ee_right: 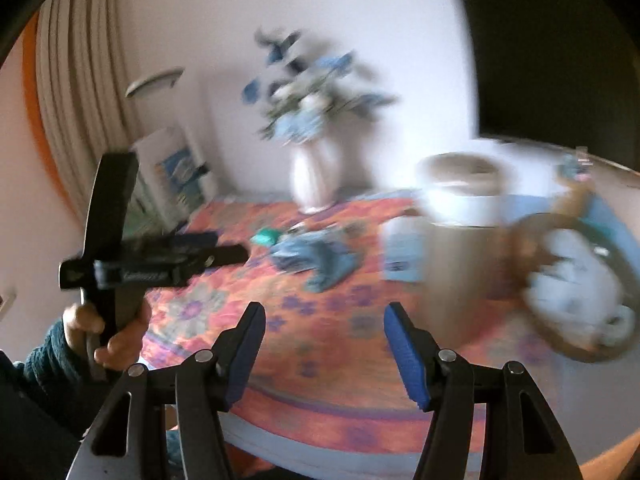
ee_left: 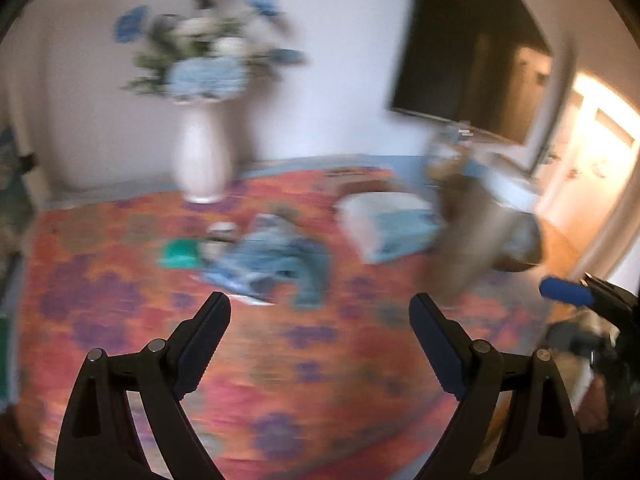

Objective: Organize soft objects
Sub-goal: 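Grasp the green cloth with the left tool while the right tool grasps the blue cloth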

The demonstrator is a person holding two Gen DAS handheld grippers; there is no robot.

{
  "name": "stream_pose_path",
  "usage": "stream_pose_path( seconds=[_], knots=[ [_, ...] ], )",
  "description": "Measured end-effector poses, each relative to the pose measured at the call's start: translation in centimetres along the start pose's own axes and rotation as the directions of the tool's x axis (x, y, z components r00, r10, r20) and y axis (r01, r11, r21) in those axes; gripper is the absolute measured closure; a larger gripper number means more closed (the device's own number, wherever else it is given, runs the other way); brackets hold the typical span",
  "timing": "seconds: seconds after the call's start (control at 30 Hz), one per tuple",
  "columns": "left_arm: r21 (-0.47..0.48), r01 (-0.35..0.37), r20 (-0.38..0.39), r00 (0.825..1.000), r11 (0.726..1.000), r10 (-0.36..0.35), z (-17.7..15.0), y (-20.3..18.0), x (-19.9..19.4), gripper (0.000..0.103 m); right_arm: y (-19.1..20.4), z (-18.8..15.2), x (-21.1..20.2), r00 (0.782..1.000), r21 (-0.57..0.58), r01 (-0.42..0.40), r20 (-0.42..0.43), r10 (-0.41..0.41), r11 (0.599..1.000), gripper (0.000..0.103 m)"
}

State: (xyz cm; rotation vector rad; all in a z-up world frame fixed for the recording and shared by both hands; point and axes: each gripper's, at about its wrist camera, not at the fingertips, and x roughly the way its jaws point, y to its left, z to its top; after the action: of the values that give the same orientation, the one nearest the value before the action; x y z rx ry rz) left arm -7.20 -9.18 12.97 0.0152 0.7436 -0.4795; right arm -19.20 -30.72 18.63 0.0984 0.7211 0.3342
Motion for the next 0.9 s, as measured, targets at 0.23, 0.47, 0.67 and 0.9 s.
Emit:
stream_pose_path(
  seconds=[0.23,0.47,0.67,0.9],
  knots=[
    [-0.027,-0.090,-0.021,0.996,0.996,0.090,1.8,7.4,1.9,0.013,4.6,2.0,12.6,0.973,-0.047,0.069,-0.215,-0.077,0.997,0.043],
    [-0.074,-0.072,-0.118,0.991,0.995,0.063,2.5,11.5,8.1,0.013,1.6,3.7,20.3,0.952,0.087,0.115,-0.294,-0.085,0.989,0.043],
    [-0.135,-0.071,-0.200,0.979,0.988,0.043,2.3,14.6,14.1,0.014,-0.7,3.4,24.4,0.959,0.141,0.146,-0.264,-0.105,0.979,0.043],
    [-0.143,-0.059,-0.185,0.982,0.988,0.032,1.4,15.0,15.5,0.035,-1.3,2.6,25.4,0.966,0.165,0.148,-0.235,-0.106,0.975,0.043]
  ],
)
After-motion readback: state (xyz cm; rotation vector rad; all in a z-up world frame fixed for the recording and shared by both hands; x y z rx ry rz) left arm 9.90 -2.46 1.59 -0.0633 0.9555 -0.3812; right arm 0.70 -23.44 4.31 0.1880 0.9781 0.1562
